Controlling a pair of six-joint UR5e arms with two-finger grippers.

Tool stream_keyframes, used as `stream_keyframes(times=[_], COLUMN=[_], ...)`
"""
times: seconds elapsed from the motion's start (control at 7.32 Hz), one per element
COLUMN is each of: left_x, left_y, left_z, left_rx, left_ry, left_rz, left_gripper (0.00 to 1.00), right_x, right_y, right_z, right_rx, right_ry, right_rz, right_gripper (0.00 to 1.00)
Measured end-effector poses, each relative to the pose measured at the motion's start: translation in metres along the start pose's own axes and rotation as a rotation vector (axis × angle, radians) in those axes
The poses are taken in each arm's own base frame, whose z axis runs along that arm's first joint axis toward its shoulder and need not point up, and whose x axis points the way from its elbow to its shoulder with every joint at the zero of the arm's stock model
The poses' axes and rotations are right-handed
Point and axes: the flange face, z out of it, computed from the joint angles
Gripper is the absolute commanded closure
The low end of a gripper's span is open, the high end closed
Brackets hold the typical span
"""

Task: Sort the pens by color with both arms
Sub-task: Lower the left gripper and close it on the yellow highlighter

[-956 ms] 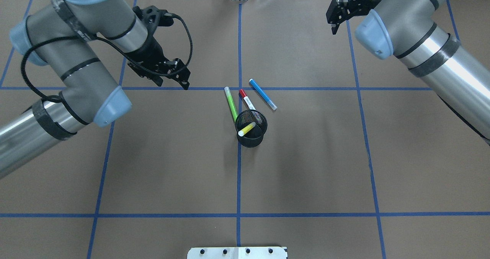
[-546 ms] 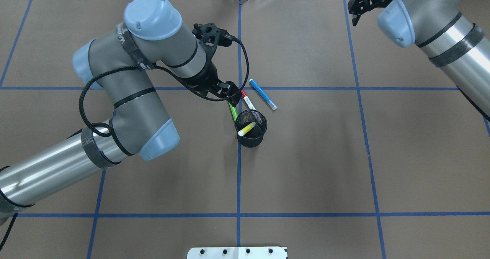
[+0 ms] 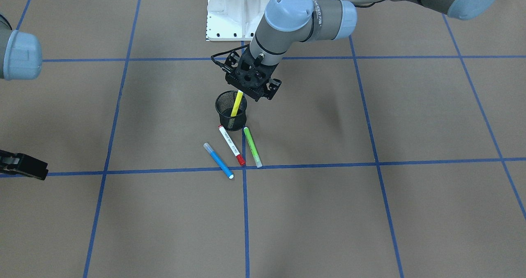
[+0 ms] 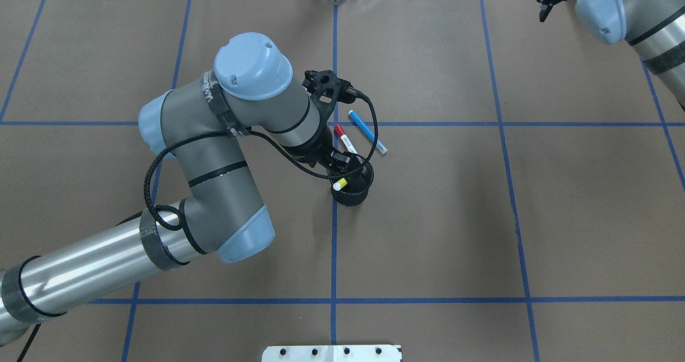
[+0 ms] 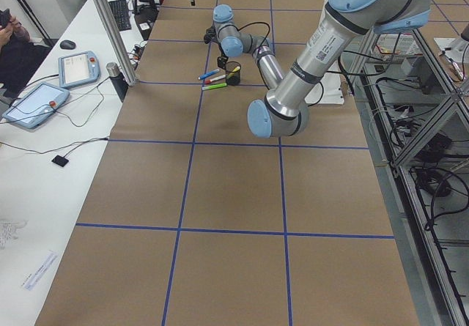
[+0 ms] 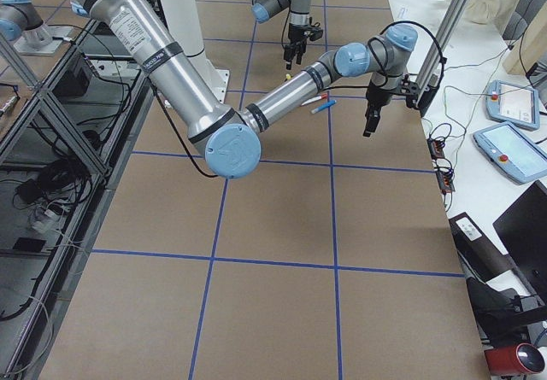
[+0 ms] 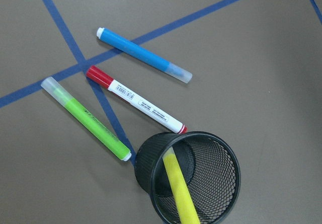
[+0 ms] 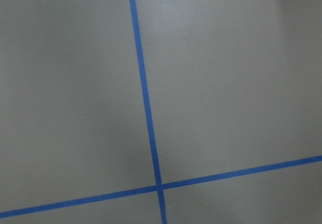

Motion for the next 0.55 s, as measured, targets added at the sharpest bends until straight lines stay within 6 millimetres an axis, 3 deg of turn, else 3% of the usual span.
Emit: stream_keyframes(times=[0.55], left_x=[0.014], left_y=[0.016], left_z=[0.022], left_rx=[-0.017], left_ry=[-0.012], left_rz=[0.018], left_gripper=[0.35], right_x=[0.029], right_y=[-0.007], right_z=[0.003], right_rx=[-0.015], right_ry=[-0.013], right_rz=[0.05], right_gripper=[0.02])
